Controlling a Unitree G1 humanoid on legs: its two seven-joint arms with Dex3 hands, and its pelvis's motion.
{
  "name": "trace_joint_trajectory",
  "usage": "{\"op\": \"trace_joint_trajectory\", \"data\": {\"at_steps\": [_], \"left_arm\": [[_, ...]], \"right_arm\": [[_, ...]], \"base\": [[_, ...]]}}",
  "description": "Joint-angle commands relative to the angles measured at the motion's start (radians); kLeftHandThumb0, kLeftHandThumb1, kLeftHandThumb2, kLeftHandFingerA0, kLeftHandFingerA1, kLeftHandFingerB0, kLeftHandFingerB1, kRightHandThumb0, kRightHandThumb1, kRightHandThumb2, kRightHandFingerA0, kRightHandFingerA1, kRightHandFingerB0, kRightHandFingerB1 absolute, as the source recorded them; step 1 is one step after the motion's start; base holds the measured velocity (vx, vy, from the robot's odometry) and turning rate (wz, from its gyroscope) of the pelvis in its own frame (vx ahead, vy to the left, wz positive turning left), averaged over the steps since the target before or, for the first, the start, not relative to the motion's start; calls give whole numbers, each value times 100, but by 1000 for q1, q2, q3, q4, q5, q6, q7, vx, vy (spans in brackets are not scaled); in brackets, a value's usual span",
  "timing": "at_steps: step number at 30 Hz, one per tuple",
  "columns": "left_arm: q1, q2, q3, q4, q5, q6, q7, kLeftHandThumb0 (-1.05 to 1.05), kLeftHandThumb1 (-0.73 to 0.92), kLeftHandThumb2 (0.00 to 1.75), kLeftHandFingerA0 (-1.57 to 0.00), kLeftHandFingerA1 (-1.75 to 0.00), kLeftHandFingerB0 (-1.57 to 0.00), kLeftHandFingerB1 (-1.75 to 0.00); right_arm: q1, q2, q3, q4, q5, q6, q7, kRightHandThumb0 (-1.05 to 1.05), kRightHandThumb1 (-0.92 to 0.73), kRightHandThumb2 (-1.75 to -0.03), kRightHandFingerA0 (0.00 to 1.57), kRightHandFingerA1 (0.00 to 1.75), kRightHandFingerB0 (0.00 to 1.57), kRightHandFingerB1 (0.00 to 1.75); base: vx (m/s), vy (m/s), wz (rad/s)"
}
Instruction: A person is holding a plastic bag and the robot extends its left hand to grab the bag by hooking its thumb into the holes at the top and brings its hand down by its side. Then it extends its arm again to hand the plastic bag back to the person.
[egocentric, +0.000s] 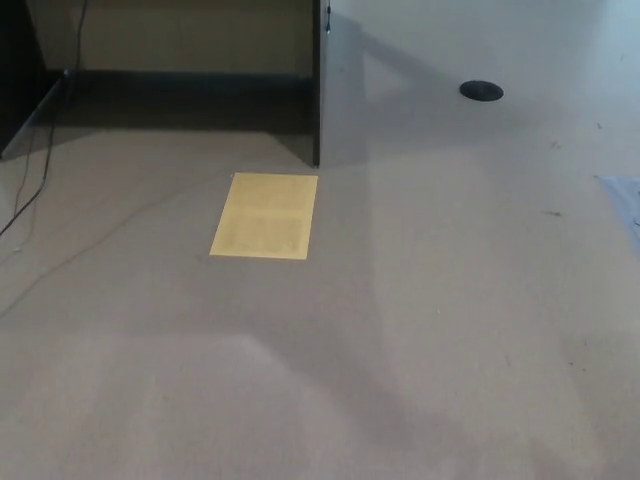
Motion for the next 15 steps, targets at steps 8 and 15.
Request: {"op": "trace_joint_trajectory", "data": {"at_steps": [8,15], "left_arm": [[9,43,0,64,20,-210,82,-32,59,59,-54,-43,-45,-36],[13,38,7,79,-3,-222,66,-32,57,58,-54,-44,-43,-36]], "right_arm": [[3,-43,20,51,-22,-128,-10,-40,-59,-80,63,59,50,52],[6,-33,5,68,-11,-141,-17,-40,-59,-81,66,59,51,52]], "base": [[0,0,0],[0,0,0]]}}
